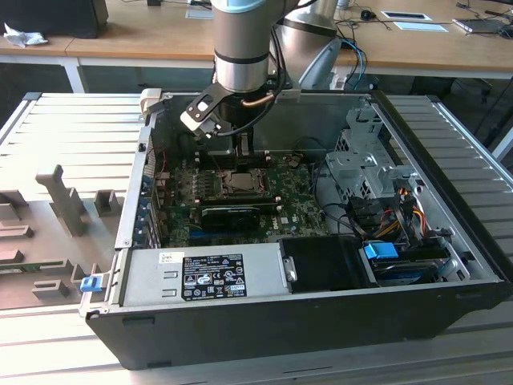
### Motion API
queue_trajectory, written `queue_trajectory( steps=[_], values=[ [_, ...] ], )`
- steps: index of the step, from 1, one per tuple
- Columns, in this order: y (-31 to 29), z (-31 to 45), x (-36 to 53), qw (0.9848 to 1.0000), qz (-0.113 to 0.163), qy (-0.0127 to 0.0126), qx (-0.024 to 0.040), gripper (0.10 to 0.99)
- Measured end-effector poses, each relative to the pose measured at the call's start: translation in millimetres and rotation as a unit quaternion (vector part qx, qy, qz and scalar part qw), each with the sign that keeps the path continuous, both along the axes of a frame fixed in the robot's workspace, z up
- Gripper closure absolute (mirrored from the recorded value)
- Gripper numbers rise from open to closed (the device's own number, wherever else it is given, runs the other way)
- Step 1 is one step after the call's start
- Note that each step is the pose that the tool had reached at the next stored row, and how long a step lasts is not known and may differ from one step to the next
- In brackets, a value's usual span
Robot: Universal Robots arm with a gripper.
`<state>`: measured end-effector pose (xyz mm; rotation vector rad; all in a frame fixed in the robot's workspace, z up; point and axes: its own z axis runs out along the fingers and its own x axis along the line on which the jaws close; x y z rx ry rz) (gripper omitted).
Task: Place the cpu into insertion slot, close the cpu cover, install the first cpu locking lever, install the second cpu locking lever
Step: 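Install the first cpu locking lever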
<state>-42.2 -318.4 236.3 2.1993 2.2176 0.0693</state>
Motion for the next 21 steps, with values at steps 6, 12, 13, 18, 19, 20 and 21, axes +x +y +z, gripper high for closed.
queue_trajectory(
  steps=[6,12,13,18,19,20,21],
  values=[
    [0.0,12.6,-0.2,1.0000,0.000,0.0000,0.0000,0.980],
    [0.0,17.2,-0.1,1.0000,0.000,-0.0001,0.0001,0.980],
    [0.0,17.6,-0.2,1.0000,0.000,0.0000,0.0000,0.980],
    [0.0,19.6,-0.1,1.0000,0.000,0.0000,0.0001,0.980],
    [0.0,19.8,-0.1,1.0000,0.002,-0.0001,0.0002,0.980],
    [0.0,20.1,-0.1,1.0000,0.008,0.0000,0.0000,0.980],
    [0.0,20.1,-0.1,0.9999,0.012,0.0000,-0.0001,0.980]
  ],
)
